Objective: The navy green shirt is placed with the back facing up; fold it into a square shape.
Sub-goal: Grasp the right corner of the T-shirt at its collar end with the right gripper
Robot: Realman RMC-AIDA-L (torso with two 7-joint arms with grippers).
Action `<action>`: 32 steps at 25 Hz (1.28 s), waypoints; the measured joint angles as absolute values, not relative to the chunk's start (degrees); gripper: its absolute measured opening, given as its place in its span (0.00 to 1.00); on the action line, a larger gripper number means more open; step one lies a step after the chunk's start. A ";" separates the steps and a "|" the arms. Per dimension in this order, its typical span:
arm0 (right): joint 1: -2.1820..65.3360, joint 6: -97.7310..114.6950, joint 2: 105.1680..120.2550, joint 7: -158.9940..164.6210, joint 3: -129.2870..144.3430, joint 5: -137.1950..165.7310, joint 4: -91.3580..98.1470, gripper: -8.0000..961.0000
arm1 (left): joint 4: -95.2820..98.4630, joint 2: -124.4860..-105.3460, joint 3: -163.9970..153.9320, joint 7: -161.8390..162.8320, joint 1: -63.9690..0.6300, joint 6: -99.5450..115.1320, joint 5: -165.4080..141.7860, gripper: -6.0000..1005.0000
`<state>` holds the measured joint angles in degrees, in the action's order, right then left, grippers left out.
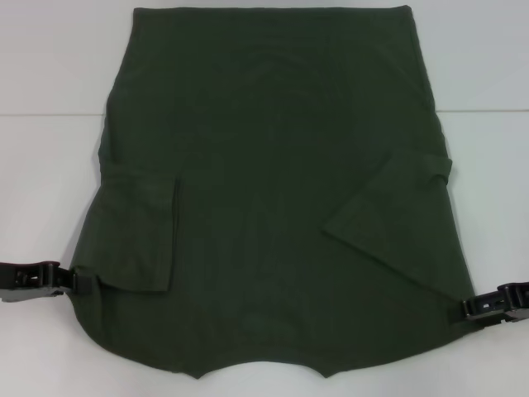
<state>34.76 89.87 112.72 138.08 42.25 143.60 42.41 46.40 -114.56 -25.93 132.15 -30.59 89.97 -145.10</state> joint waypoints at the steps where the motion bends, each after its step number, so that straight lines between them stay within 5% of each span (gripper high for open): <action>1: 34.90 89.83 112.78 138.08 42.46 143.61 42.39 0.90 | 46.40 -114.57 -25.93 132.13 -30.59 90.00 -145.09 0.04; 32: 39.22 88.70 114.16 137.74 43.52 143.41 39.47 0.90 | 46.41 -114.52 -25.93 131.83 -30.63 90.00 -144.14 0.04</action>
<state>39.22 88.70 114.16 137.74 43.52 143.41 39.47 46.41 -114.52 -25.93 131.83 -30.63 90.00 -144.14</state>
